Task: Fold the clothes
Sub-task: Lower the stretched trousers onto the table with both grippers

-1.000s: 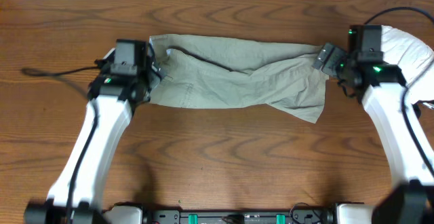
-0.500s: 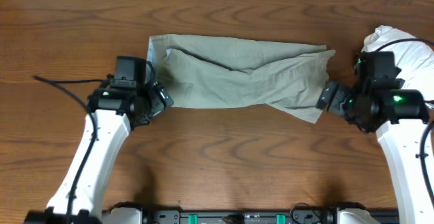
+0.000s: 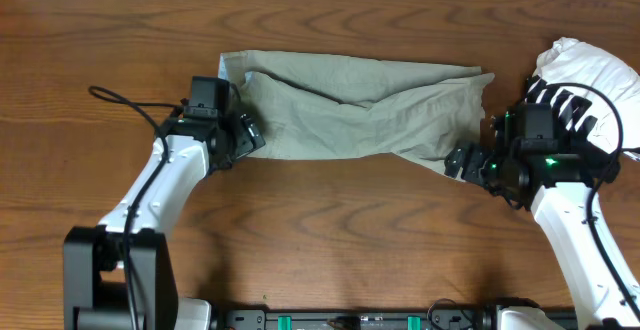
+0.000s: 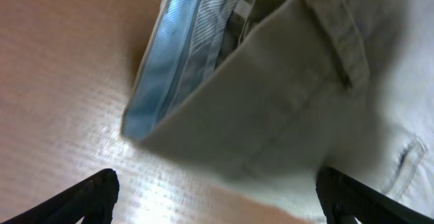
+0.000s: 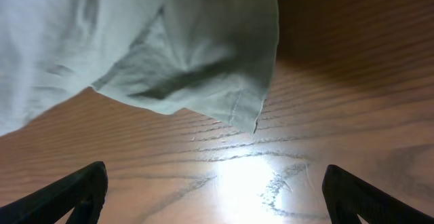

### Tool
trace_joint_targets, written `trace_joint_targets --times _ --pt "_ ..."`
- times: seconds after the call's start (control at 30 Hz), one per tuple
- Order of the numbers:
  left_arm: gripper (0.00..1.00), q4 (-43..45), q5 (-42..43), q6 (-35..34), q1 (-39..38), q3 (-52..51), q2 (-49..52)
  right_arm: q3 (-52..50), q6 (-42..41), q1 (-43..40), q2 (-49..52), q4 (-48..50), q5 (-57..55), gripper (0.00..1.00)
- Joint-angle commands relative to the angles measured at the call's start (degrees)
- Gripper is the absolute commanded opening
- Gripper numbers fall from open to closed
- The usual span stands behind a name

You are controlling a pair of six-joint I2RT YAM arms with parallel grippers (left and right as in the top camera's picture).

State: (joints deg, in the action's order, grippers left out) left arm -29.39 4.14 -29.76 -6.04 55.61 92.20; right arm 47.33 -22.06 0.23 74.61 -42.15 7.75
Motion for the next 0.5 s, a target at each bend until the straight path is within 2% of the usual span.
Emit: trace_joint_targets --times 0.0,0.23,0.47 --pt "0.95 2.4 -0.1 1.7 0.3 -0.2 2.4 -1.8 0.0 -0.2 2.6 1.7 0.6 0.99" --pt "0.87 8.9 -0.3 1.7 1.4 -0.2 6.4 -2.1 -0.2 -0.2 7.8 6.4 -0.1 0.99" --pt "0.87 14.1 -3.3 -0.1 5.7 -0.2 6.6 -2.1 -0.1 -0.2 11.3 11.9 -2.5 0.99"
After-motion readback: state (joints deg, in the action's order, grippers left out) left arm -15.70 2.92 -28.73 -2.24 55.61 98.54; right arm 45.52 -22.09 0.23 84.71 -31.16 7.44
